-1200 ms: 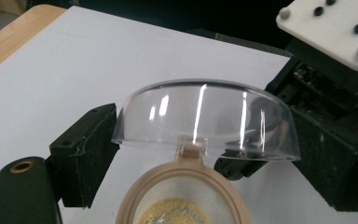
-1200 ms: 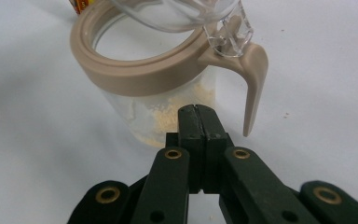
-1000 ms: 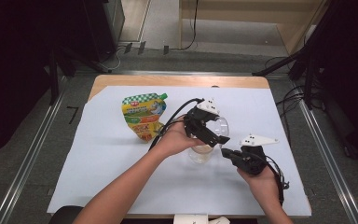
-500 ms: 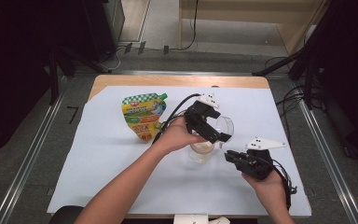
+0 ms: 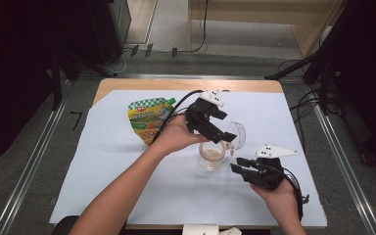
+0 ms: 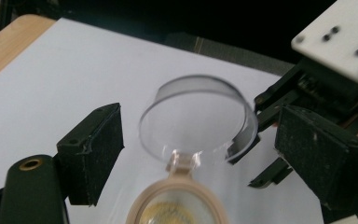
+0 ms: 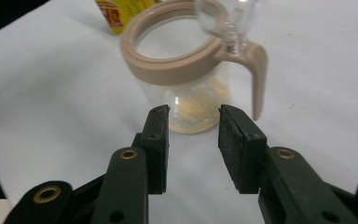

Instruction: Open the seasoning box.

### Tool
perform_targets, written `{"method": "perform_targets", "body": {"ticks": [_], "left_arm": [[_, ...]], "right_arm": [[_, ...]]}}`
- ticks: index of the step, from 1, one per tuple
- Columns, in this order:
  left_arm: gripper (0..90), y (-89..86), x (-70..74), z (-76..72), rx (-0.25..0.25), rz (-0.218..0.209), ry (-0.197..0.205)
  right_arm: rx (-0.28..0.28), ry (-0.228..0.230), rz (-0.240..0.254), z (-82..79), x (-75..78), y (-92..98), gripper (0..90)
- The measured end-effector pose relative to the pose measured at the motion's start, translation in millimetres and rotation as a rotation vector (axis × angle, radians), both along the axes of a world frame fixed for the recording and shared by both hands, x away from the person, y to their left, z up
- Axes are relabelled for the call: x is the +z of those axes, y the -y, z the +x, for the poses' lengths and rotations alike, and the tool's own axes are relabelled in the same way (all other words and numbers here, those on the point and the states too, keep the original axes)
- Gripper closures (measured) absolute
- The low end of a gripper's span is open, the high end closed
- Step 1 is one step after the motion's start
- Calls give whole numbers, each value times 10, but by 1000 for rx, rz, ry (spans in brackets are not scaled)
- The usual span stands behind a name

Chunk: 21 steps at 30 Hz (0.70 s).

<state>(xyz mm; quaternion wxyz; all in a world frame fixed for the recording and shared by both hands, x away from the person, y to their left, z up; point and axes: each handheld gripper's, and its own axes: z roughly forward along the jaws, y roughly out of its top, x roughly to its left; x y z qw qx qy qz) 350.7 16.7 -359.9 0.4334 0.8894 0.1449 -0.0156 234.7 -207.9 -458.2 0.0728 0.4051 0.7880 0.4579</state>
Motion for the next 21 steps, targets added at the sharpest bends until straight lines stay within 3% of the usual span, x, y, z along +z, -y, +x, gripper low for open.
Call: {"method": "perform_targets", "body": {"ticks": [4,17,21], "left_arm": [[246,-118,24,17,-8,-11,-43],[382,-523,-69,-128,66,-10,-47],[349,-617,-120,-111,100,0,-104]], "right_arm": [[33,20,-2,-102,23,-82,605],[143,20,30,-180,-27,-467,459],[166,22,42,-168,-75,-526,455]]}}
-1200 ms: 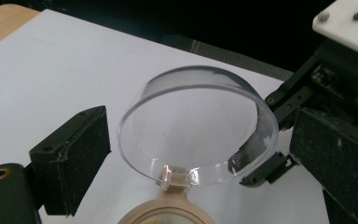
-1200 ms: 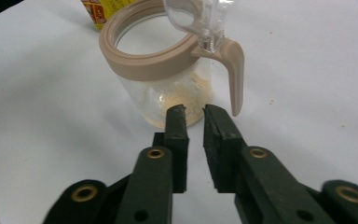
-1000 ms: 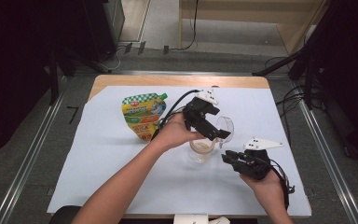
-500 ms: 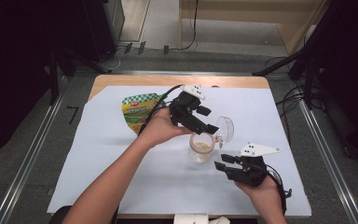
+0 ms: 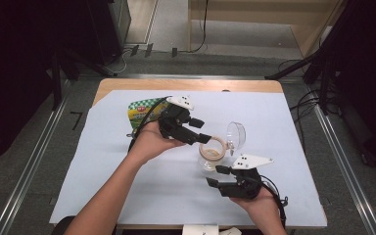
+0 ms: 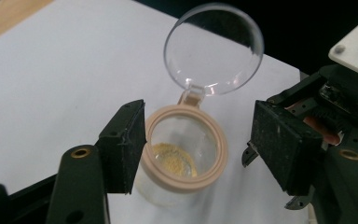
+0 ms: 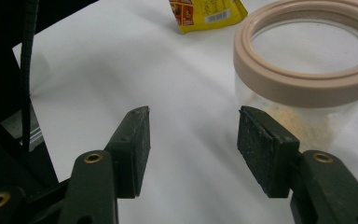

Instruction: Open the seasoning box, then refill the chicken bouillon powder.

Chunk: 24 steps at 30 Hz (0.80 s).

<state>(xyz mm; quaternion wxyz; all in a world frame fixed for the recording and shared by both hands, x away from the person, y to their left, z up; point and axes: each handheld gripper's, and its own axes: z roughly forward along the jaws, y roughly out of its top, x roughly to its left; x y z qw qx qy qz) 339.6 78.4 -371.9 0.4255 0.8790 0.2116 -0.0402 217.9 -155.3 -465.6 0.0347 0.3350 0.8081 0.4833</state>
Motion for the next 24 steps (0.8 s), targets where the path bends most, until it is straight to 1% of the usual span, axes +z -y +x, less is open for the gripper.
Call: {"method": "perform_targets", "body": {"ticks": [1,3,5,7,9,11,12,13,14,19,20,24], "left_arm": [[339,-13,-7,-3,4,4,0],[342,-53,-14,-19,10,-2,8],[343,-101,-14,-30,8,3,15],[343,-154,-9,-38,15,-1,11],[343,-212,3,-43,22,-8,-2],[344,-269,13,-45,25,0,-16],[347,-298,18,-49,27,-3,-26],[347,-332,23,-48,25,-14,-33],[347,-366,33,-49,27,-22,-35],[347,-521,101,-53,61,-25,-16],[347,-548,113,-55,69,-32,-12],[346,-667,185,-61,93,-25,-3]], "right_arm": [[3,-1,6,6,-9,-15,445],[1,3,6,4,-21,-47,423],[-6,-19,17,3,-25,-81,419],[-4,-34,16,-9,-24,-111,419],[11,-21,6,-9,-31,-133,419],[18,-20,-5,-9,-37,-152,414],[22,-18,-4,-8,-42,-159,413],[24,-12,-4,-5,-47,-165,411],[25,-17,-3,-6,-49,-172,407],[32,-21,-12,14,-60,-193,405],[33,-23,-13,14,-61,-195,405],[43,-23,-22,12,-73,-215,408]]}}
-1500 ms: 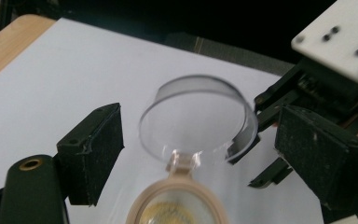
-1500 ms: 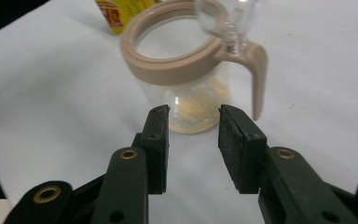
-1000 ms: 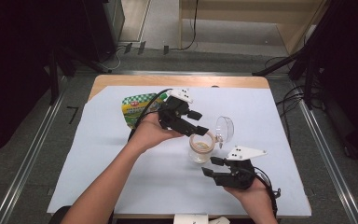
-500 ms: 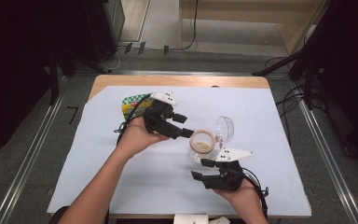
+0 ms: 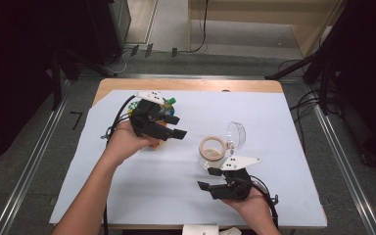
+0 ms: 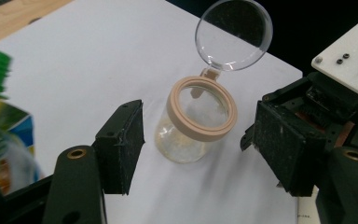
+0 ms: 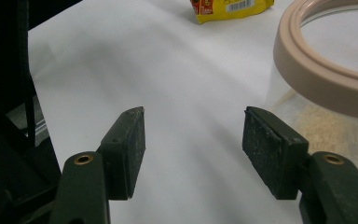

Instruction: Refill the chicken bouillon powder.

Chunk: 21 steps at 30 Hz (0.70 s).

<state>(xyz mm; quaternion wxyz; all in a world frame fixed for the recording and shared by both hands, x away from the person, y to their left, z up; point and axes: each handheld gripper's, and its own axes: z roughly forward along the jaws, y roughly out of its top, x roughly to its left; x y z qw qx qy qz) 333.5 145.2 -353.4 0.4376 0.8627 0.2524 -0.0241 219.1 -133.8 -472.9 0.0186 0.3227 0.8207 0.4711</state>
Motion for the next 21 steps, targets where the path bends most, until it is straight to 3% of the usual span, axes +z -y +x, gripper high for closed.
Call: {"method": "perform_targets", "body": {"ticks": [6,21], "left_arm": [[340,-201,133,-24,47,-5,14],[339,-767,270,-31,160,-18,29]], "right_arm": [[16,3,-15,-16,-8,-26,414],[39,-4,-20,-27,-15,-71,430]]}}
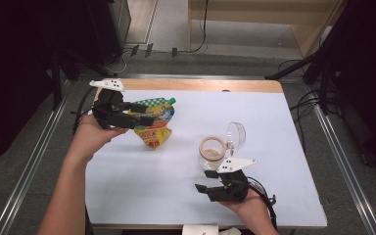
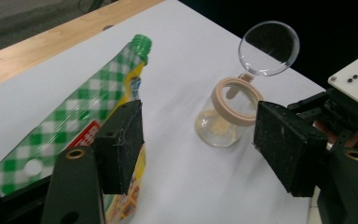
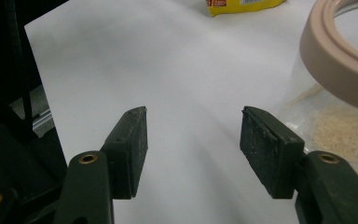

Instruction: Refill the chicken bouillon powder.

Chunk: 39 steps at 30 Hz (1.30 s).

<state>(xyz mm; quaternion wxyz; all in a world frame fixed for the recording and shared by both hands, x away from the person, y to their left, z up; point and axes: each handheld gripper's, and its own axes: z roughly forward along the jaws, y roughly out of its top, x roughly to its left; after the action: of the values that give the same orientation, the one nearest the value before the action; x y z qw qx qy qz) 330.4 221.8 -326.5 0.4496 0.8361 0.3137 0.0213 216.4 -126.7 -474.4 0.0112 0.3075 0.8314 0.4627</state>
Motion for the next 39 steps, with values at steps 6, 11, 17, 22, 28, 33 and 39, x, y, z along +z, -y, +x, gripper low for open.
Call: {"method": "perform_targets", "body": {"ticks": [6,11,17,22,28,33,39], "left_arm": [[340,-169,9,-42,31,6,11],[345,-369,20,-92,64,9,20],[345,-588,-8,-96,111,1,31],[345,-699,-186,-7,146,0,-2],[352,-615,-433,109,145,3,-34],[370,-426,-567,177,120,22,-46],[494,-294,-658,209,105,33,-22]], "right_arm": [[21,1,6,12,1,-40,432],[32,-7,5,25,-9,-69,432],[43,-4,10,27,-14,-94,434],[42,-2,9,27,-14,-92,436],[44,-4,4,32,-23,-100,436],[41,3,7,49,-26,-114,439],[35,9,11,76,-6,-199,441]]}}
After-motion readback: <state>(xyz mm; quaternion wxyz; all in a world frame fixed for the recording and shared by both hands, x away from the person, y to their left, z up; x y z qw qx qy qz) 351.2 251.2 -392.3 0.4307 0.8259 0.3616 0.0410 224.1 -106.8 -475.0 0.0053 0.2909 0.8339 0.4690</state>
